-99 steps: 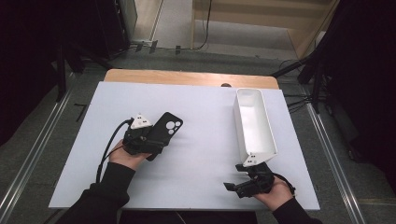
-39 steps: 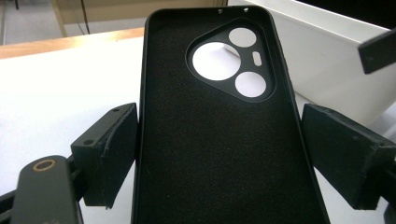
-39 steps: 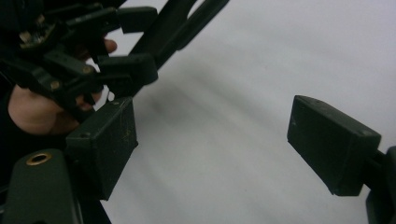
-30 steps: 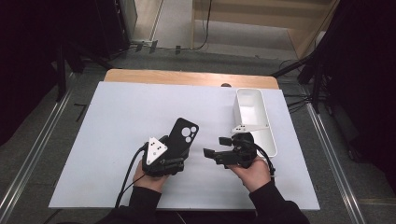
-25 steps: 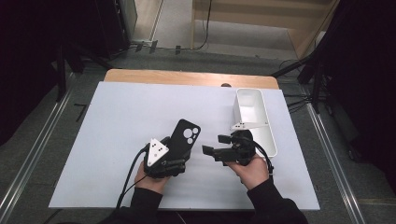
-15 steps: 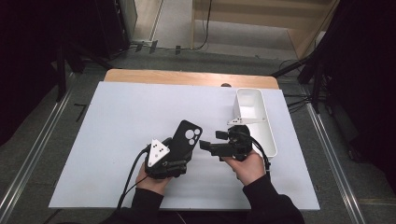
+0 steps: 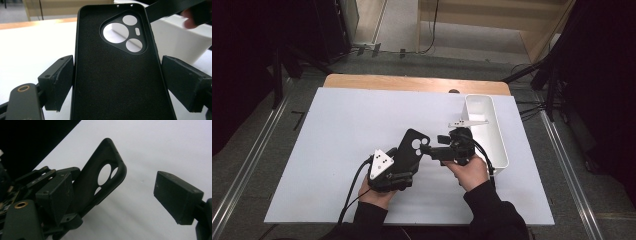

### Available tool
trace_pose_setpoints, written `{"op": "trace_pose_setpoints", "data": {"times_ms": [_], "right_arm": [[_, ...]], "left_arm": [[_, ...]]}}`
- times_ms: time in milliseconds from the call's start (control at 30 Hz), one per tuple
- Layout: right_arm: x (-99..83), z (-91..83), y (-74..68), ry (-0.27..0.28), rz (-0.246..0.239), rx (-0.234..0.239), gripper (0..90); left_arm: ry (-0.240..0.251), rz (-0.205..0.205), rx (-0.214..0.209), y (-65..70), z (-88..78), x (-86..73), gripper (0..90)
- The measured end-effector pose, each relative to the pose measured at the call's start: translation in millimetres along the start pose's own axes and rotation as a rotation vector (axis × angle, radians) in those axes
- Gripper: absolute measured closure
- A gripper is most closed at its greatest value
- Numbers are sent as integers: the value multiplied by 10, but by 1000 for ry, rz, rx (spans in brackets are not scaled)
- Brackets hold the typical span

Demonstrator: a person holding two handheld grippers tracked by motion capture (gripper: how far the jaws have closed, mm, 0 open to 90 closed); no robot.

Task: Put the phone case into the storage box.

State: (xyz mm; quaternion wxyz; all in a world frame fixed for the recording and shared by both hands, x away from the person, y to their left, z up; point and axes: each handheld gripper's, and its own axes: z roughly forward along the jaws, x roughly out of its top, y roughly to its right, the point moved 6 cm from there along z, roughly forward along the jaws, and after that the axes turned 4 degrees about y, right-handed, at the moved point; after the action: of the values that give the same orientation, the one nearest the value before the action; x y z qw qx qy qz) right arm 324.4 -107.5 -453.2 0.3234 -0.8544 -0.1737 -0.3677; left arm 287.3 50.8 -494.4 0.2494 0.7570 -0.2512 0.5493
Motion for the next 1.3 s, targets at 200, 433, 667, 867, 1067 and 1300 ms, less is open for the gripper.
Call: {"op": "trace_pose_setpoints", "data": {"times_ms": [200,433,667,867,1067,1300], "right_arm": [[11,79,-4,-6,20,14,170],[27,149,-8,-10,41,54,207],[19,209,14,-43,92,92,377],[24,224,28,-54,158,157,562],[27,208,29,-65,209,178,740],[33,185,35,-58,232,190,771]], "left_arm": [[1,-1,-7,28,-9,4,137],[12,-9,-13,36,-17,11,137],[23,2,-15,59,-29,22,137],[16,-2,-17,64,-30,9,136],[24,-1,-27,81,-28,1,136],[21,5,-26,92,-25,-7,136]]}}
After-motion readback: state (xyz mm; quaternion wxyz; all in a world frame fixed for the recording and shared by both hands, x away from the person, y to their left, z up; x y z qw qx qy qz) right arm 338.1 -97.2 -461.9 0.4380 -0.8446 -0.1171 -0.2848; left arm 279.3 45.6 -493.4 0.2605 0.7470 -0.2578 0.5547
